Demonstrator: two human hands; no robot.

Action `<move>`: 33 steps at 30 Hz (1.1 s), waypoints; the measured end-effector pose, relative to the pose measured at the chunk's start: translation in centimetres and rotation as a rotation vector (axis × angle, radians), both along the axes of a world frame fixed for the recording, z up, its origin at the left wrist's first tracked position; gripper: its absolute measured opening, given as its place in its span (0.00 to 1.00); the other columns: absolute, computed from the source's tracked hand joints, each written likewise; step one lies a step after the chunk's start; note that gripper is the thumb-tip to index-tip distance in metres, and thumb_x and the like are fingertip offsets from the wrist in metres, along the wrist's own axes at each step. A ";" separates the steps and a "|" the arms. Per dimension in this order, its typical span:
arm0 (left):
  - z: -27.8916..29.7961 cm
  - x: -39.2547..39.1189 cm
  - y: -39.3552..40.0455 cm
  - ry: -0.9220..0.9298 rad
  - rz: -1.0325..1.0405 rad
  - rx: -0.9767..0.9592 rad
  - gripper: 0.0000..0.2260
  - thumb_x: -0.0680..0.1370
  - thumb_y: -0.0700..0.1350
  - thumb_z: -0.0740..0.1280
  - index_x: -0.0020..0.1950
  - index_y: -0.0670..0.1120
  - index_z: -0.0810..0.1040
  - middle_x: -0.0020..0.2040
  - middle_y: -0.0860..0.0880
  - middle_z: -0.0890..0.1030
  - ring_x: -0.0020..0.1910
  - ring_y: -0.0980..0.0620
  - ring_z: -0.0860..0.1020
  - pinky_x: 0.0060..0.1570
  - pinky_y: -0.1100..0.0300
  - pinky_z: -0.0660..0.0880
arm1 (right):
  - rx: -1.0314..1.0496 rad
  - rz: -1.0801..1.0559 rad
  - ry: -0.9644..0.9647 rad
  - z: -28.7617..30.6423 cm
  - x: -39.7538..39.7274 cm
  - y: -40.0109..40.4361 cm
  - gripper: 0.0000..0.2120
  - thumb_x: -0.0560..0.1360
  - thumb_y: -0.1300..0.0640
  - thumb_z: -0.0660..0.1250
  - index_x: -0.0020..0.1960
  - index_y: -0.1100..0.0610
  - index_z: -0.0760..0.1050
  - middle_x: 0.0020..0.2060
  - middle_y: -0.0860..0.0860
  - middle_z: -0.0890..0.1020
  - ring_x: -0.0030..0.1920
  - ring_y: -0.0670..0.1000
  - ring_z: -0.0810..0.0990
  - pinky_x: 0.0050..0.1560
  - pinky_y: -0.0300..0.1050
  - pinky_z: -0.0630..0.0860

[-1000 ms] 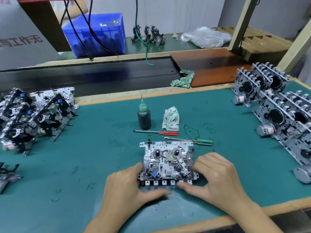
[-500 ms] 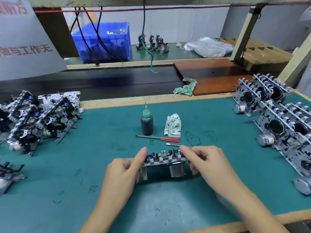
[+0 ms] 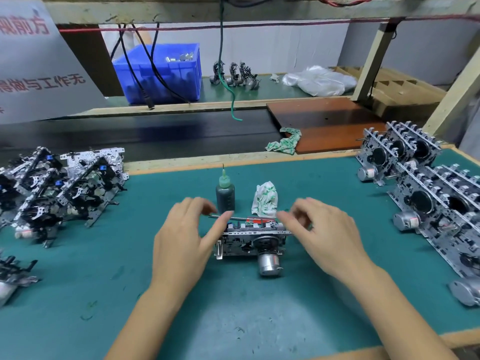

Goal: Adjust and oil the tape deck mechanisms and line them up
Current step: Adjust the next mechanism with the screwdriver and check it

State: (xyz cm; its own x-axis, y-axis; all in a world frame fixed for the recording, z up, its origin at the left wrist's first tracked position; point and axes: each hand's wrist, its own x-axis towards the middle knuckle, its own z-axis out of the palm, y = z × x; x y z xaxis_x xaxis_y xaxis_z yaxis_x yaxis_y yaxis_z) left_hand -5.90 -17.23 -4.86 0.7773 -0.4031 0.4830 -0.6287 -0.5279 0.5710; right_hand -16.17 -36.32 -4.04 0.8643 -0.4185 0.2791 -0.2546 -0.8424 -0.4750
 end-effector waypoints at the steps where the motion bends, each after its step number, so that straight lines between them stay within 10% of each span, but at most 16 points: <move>1: 0.1 0.2 -0.2 -0.004 -0.092 -0.059 0.17 0.75 0.63 0.58 0.45 0.52 0.77 0.43 0.60 0.76 0.46 0.58 0.72 0.46 0.63 0.69 | 0.131 0.095 -0.039 -0.1 0.0 -0.3 0.21 0.67 0.29 0.52 0.39 0.45 0.71 0.36 0.43 0.76 0.41 0.41 0.75 0.41 0.40 0.70; 5: 0.4 0.0 -1.2 -0.016 -0.260 -0.109 0.15 0.74 0.58 0.63 0.51 0.50 0.82 0.49 0.56 0.77 0.53 0.59 0.71 0.55 0.73 0.63 | 0.483 0.337 -0.062 -1.4 0.2 0.2 0.18 0.65 0.42 0.71 0.53 0.42 0.73 0.50 0.39 0.79 0.55 0.42 0.76 0.58 0.37 0.69; 18: -0.6 -1.4 -2.4 -0.032 -0.281 -0.190 0.05 0.73 0.48 0.70 0.45 0.51 0.85 0.39 0.57 0.76 0.42 0.59 0.71 0.46 0.72 0.66 | 0.657 0.262 -0.135 -2.4 0.7 0.4 0.18 0.63 0.61 0.79 0.43 0.40 0.79 0.46 0.46 0.83 0.50 0.46 0.80 0.55 0.39 0.73; 33: -1.7 -1.1 -2.6 -0.135 -0.274 -0.236 0.10 0.75 0.47 0.66 0.44 0.45 0.85 0.35 0.51 0.75 0.39 0.55 0.69 0.42 0.62 0.68 | 0.621 0.277 -0.102 -2.0 1.1 0.2 0.17 0.61 0.57 0.80 0.43 0.39 0.80 0.45 0.44 0.83 0.50 0.45 0.80 0.55 0.40 0.72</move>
